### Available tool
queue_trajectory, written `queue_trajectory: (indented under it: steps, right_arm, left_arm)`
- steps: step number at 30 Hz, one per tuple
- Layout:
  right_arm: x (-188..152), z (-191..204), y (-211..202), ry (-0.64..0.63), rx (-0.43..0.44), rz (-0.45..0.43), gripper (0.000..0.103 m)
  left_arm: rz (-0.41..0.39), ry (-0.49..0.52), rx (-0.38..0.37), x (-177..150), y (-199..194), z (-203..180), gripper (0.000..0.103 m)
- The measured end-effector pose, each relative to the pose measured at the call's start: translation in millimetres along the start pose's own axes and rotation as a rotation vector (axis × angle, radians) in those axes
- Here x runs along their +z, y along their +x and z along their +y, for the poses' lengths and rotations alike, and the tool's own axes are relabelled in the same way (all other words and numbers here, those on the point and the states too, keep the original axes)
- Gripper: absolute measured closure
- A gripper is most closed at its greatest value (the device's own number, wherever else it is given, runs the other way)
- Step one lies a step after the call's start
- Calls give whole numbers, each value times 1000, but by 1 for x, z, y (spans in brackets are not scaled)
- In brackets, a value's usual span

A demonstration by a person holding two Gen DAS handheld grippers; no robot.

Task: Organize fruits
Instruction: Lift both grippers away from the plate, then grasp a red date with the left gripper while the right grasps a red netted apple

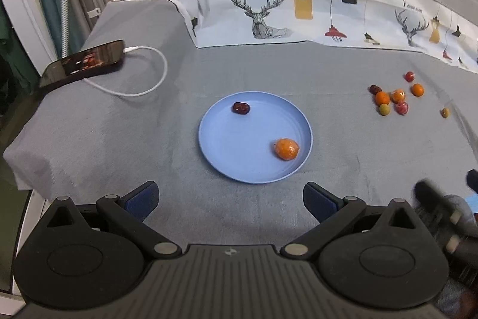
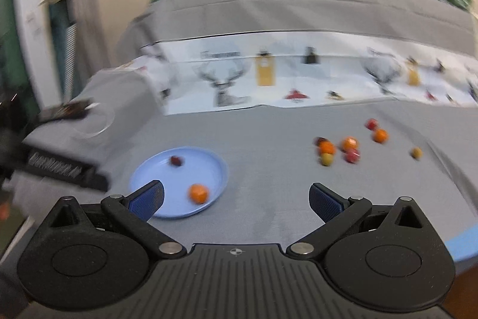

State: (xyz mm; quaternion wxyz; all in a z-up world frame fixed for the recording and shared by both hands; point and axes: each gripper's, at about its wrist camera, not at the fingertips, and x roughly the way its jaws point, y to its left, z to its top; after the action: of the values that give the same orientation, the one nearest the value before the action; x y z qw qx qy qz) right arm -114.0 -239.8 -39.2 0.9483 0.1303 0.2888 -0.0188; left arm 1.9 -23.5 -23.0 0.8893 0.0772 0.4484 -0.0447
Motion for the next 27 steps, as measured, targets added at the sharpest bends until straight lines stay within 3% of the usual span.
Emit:
queue_trajectory:
  steps: [6,9,15,19,22,27]
  right_arm:
    - [14,-68,43,135,-209,1,1]
    - [19,-109,65,195,-292,18,1]
    - [21,-160,126,242,-405,69,1]
    - [20,-179,190,269,-433,132,1]
    - [17,-190,234,281,-367,181,1]
    - [14,-196,295,210,-391,173,1]
  left_arm:
    - [7,59,-43,31,39,-46,0]
    - [49,98,-69,51,73,-81,0]
    - [73,97,-157,99,133,-146,0]
    - [93,132,-169,129,174,-193,0]
    - [114,177,-172,149,206,-227,0]
    - [166,236,-187,165,255,-270,0]
